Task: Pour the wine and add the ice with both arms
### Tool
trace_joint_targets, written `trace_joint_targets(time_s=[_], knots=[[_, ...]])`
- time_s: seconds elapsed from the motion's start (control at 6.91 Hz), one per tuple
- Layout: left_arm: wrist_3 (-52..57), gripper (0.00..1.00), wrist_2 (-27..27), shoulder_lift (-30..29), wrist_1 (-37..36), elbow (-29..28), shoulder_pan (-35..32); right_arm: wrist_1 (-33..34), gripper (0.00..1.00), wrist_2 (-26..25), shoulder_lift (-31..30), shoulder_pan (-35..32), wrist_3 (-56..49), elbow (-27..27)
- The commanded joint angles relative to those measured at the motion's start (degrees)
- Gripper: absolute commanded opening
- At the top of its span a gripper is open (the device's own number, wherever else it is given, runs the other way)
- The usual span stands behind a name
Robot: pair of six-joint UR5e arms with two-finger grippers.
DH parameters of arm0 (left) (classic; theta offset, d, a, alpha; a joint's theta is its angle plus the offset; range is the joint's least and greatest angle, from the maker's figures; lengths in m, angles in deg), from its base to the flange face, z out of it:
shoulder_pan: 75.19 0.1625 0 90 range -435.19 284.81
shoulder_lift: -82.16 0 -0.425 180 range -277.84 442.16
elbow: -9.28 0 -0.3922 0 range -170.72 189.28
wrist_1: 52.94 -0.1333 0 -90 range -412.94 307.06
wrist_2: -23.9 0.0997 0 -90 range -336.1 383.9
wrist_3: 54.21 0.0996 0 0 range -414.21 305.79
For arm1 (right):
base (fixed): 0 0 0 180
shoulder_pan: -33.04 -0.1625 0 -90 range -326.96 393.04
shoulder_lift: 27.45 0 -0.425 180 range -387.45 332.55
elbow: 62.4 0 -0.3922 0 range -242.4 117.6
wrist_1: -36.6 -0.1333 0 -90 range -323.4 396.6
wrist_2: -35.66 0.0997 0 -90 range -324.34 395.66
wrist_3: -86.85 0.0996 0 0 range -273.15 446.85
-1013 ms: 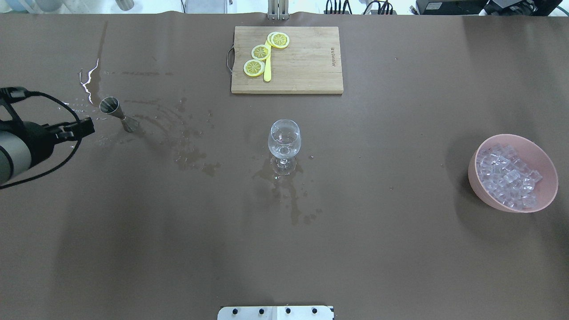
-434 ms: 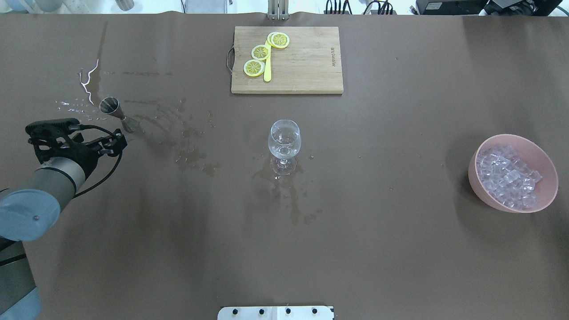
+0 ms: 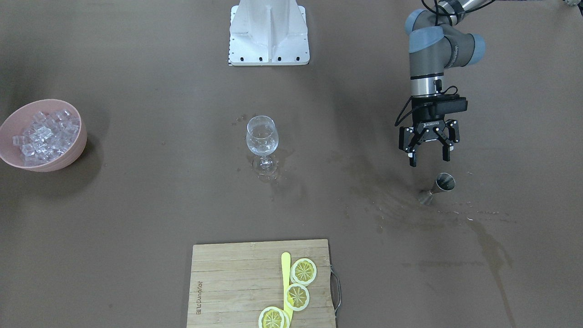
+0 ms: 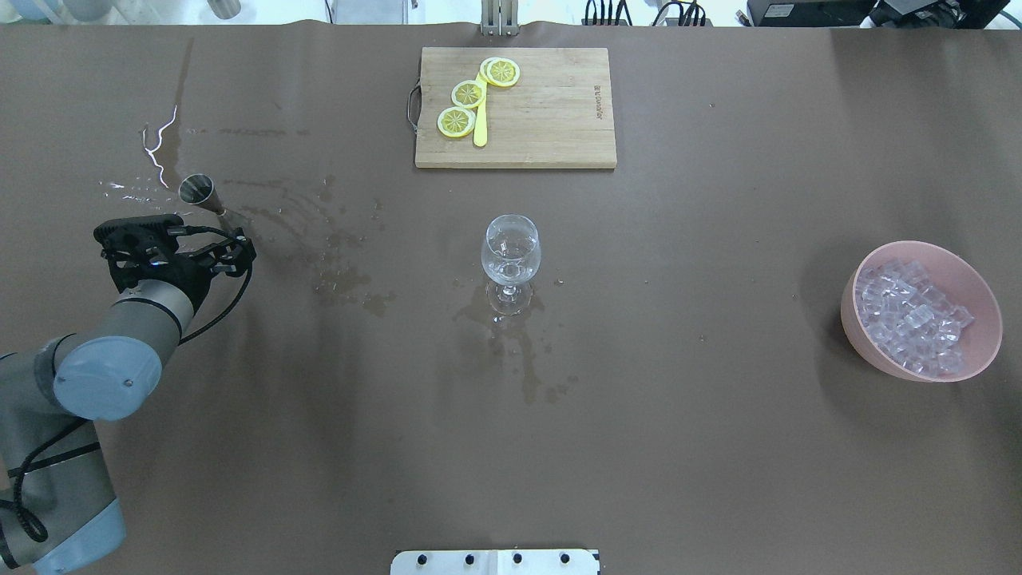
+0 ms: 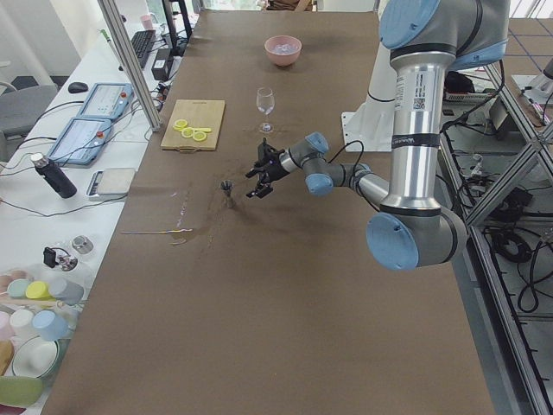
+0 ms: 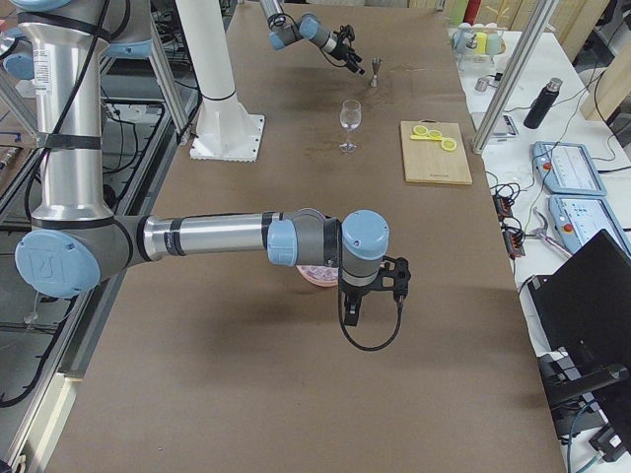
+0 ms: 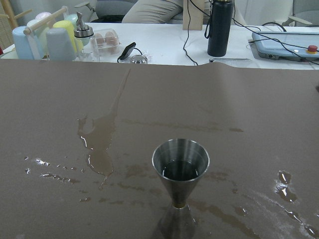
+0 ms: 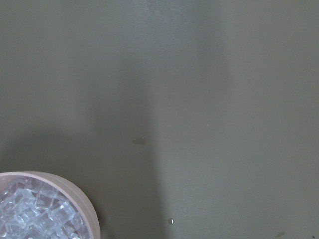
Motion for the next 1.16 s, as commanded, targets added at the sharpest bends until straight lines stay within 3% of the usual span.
trace_joint_targets(time_s=[0.0, 1.01], knots=[[0.3, 0.97, 2.0, -2.4, 7.0, -8.0, 0.0, 0.0, 1.0, 0.0, 0.1, 0.2, 0.1, -0.1], [4.9, 0.93, 3.8, -3.1, 8.7, -9.0, -0.7, 0.0, 1.0, -0.3, 0.6, 0.5, 0.2, 0.3]])
